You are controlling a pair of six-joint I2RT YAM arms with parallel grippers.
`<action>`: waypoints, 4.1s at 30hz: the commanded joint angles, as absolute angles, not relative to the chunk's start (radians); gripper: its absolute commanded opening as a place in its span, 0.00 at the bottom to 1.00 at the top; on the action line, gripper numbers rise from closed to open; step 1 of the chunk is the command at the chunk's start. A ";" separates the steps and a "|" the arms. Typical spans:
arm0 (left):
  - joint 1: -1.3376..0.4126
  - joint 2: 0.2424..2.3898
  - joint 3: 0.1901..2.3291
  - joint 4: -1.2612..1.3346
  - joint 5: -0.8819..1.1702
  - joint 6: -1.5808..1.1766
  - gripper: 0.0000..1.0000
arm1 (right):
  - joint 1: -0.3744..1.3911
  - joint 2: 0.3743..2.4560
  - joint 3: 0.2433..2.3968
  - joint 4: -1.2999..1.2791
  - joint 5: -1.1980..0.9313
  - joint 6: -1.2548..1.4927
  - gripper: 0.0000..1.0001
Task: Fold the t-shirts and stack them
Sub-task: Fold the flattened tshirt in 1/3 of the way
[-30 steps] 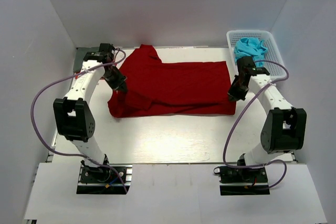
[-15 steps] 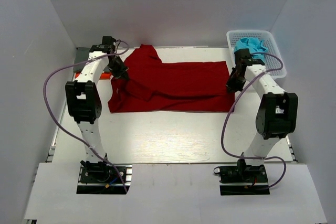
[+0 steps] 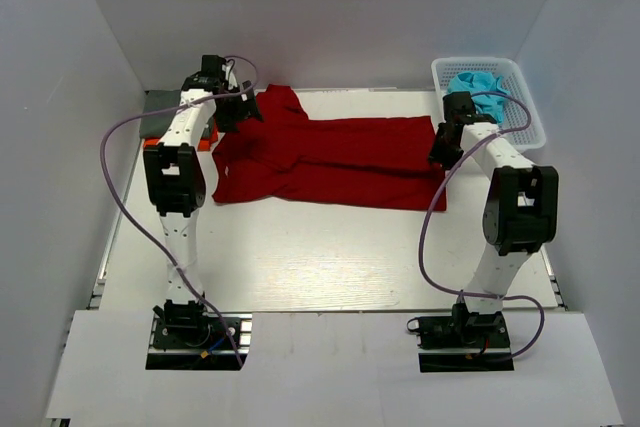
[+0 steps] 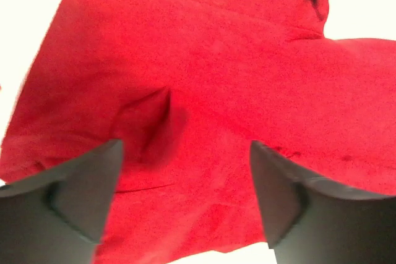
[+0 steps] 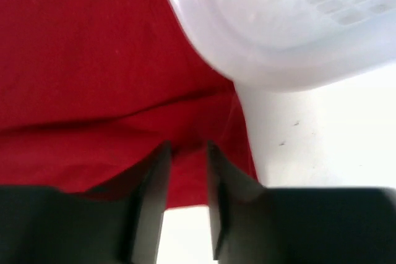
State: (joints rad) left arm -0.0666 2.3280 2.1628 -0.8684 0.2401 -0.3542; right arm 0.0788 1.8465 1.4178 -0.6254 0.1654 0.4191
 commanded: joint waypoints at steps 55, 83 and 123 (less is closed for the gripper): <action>-0.060 1.721 1.085 -1.075 -0.302 -0.630 0.00 | -0.017 1.554 0.861 -0.586 0.261 0.460 0.00; -0.515 1.672 1.283 -0.847 -0.069 -0.288 1.00 | 0.057 1.304 0.911 -0.480 -0.057 0.371 0.90; -0.546 2.046 1.695 -0.853 -0.305 0.138 0.00 | 0.048 1.399 0.896 -0.472 -0.025 0.370 0.90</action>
State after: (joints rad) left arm -0.5411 2.0727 1.6218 -0.8768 -0.2756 0.0715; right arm 0.0525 1.3918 0.8677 -0.4828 -0.0223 0.3847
